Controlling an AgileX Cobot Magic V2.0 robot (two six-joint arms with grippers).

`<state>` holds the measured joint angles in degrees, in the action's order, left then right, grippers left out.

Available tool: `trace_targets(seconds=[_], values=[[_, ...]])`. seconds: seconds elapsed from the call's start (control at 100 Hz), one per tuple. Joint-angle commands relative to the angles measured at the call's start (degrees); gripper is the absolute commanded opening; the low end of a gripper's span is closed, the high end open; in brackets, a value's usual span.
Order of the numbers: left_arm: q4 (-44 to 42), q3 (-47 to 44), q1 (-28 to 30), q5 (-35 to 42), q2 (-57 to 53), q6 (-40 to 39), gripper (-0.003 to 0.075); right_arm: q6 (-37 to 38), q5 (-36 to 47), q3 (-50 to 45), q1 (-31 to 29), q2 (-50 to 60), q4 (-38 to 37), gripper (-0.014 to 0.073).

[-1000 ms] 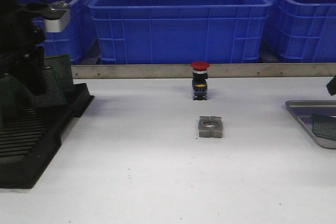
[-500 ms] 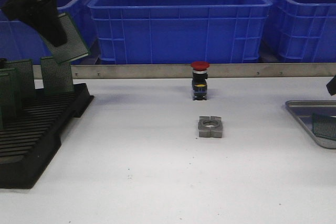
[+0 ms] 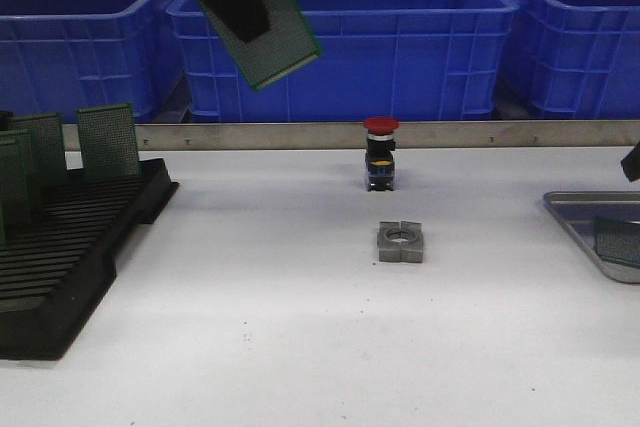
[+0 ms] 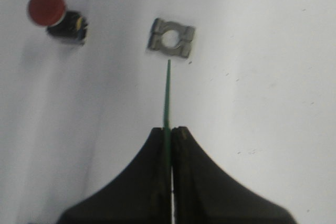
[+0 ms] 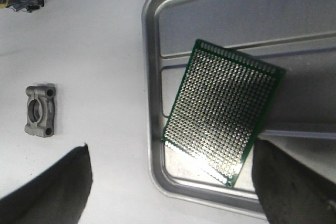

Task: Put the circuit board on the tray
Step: 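Lift the second board out of the rack with the left gripper toward center, then reach the right gripper to the second board and grasp its edge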

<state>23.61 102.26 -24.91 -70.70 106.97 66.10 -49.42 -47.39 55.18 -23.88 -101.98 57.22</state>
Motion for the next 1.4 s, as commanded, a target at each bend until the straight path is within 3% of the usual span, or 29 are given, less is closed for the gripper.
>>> trace_targets(seconds=[0.0,0.34,0.47,0.69,1.09,1.39], values=[[2.8,0.3,-3.7,-2.2,-3.4,-0.3,-0.0018,-3.4,-3.2,1.3,-0.4,2.8,4.4,0.0636],[4.8,-1.8,-8.6,-2.2,-2.7,0.2,-0.0018,-26.3,-20.9,1.3,1.3,3.7,23.1,0.0636],[5.0,-1.8,-8.6,-2.2,-2.7,0.2,-0.0018,-35.8,-26.1,1.4,5.0,5.4,24.5,0.0636],[5.0,-1.8,-8.6,-2.2,-2.7,0.2,-0.0018,-50.0,-26.5,1.4,13.7,8.9,24.5,0.0636],[5.0,-1.8,-8.6,-2.2,-2.7,0.2,-0.0018,-53.5,-19.7,1.4,25.6,10.2,24.5,0.0636],[5.0,-1.8,-8.6,-2.2,-2.7,0.2,-0.0018,-53.8,-15.8,1.4,29.2,10.2,24.5,0.0615]])
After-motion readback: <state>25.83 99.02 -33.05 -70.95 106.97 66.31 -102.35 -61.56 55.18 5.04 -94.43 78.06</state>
